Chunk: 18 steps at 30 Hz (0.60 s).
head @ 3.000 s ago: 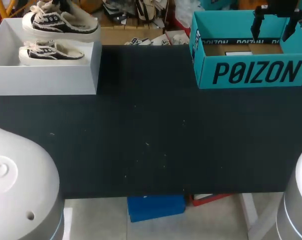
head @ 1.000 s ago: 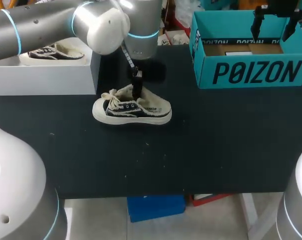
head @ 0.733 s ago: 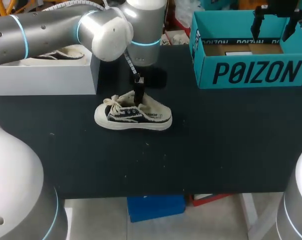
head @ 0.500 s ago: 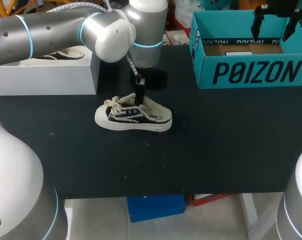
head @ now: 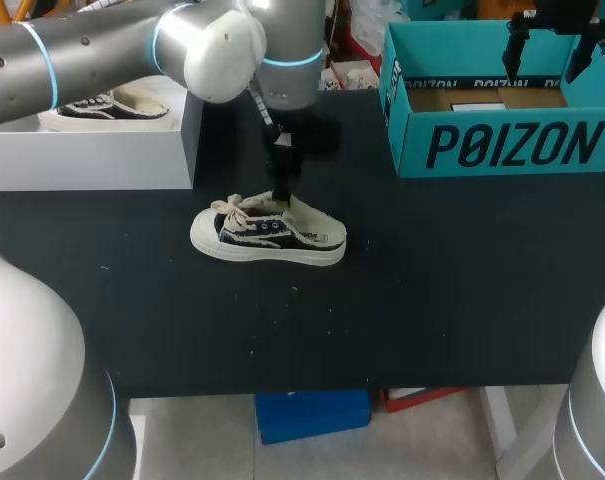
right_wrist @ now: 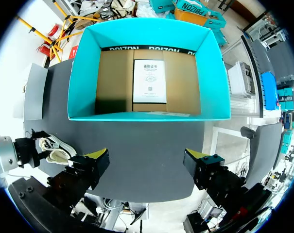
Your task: Take the shoe out of the shoebox, open the shoe tongue, remove and reinsert the insole, then place the shoe into the shoebox
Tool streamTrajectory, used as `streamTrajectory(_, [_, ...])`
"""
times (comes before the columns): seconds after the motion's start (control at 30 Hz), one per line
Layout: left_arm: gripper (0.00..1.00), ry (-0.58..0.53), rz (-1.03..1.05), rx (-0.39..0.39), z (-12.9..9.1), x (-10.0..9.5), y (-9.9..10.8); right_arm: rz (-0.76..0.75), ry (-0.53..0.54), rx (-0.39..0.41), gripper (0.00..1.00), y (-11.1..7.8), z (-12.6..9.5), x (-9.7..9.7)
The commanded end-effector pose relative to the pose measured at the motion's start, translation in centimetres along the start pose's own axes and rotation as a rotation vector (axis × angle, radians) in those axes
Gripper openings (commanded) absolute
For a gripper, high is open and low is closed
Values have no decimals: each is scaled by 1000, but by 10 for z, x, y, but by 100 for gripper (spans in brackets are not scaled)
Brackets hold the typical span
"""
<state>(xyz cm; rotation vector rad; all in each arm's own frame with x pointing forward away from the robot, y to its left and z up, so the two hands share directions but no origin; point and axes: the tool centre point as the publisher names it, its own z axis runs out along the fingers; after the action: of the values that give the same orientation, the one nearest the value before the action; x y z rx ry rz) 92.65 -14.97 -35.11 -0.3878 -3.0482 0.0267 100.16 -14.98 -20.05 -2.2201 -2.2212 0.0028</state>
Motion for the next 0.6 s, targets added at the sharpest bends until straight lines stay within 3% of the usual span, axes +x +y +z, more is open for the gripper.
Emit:
streamTrajectory(0.03, [100, -80, 2, 71, -38, 26, 18, 0, 0, 0, 100, 0, 0, 0])
streamTrajectory(0.3, [100, -143, -22, 193, -73, 50, 40, 0, 0, 0, 100, 0, 0, 0])
streamTrajectory(0.6, [100, -179, -55, 295, -82, 76, 71, 0, 0, 0, 100, 0, 0, 0])
